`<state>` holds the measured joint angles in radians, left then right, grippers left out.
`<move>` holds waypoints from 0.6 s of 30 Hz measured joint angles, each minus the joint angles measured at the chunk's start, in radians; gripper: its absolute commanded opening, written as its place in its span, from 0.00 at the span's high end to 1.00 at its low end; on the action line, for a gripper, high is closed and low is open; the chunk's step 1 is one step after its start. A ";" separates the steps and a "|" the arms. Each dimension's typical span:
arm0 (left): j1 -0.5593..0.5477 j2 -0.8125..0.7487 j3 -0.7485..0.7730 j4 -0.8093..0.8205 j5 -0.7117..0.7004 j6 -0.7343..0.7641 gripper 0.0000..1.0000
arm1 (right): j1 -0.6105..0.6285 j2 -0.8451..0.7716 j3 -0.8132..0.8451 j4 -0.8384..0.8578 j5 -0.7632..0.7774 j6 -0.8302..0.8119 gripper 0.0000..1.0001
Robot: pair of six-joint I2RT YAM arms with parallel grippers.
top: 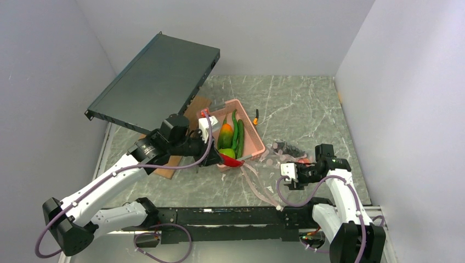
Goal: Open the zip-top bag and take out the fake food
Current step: Pick up the fake vegetable from the zipper food storage bag.
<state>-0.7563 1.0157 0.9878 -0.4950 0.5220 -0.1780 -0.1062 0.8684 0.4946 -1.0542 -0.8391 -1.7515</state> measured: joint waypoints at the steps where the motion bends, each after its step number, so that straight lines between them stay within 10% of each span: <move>1: 0.004 0.000 0.000 0.000 0.006 0.000 1.00 | 0.000 0.000 0.000 0.000 0.000 0.000 0.44; 18: -0.039 0.060 0.021 0.126 -0.241 -0.053 1.00 | -0.002 0.000 0.000 0.000 0.000 -0.001 0.44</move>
<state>-0.7956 1.0752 1.0088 -0.3691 0.2806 -0.2310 -0.1078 0.8684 0.4946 -1.0542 -0.8391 -1.7523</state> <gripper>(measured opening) 0.262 0.555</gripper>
